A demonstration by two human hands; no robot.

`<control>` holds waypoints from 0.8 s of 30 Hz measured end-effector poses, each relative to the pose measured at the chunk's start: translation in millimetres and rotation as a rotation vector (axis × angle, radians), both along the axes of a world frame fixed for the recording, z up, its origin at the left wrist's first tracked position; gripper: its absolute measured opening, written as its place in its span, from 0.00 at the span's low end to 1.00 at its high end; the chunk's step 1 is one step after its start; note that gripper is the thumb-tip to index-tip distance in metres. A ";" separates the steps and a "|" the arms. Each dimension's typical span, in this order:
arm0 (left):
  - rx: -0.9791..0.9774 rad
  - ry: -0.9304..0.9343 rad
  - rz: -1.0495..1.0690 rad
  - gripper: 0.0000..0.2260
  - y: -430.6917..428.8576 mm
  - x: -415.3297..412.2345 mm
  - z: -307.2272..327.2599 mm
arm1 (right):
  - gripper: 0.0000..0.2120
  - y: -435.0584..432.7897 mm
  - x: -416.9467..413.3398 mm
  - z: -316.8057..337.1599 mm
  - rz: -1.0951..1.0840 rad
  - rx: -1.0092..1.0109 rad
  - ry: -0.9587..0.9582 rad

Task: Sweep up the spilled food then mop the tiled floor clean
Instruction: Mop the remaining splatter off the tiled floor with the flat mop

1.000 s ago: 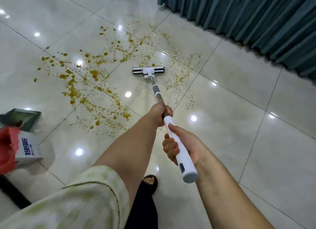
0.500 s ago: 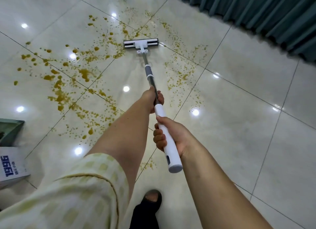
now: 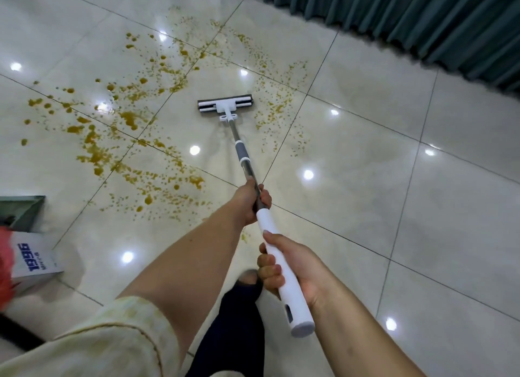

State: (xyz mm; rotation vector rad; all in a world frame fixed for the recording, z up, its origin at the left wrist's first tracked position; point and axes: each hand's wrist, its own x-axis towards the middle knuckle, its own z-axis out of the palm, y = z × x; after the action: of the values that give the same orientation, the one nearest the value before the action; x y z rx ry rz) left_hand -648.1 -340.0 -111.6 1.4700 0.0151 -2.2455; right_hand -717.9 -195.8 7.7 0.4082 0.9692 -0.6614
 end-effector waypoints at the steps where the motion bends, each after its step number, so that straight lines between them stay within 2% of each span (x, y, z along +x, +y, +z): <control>1: 0.002 -0.001 -0.008 0.16 26.5 -0.7 5.7 | 0.12 26.6 0.0 8.5 -0.015 0.005 -0.010; 8: -0.013 0.040 0.001 0.14 200.8 1.5 58.3 | 0.14 197.3 13.1 79.2 -0.076 -0.010 0.013; 13: -0.105 0.024 -0.042 0.12 283.7 -11.4 107.0 | 0.13 274.9 -1.1 124.0 -0.112 -0.083 -0.028; 19: -0.132 0.004 -0.122 0.13 342.9 -35.5 137.7 | 0.11 329.8 -22.6 147.1 -0.142 -0.109 -0.022; 24: -0.116 -0.027 -0.156 0.13 345.0 -53.7 139.9 | 0.09 334.8 -39.2 149.7 -0.176 -0.098 0.002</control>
State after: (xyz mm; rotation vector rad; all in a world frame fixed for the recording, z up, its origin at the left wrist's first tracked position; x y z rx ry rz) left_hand -701.7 5.0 28.3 1.4845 -0.2417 -2.3056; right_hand -757.1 139.0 157.4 0.4089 0.9049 -0.8653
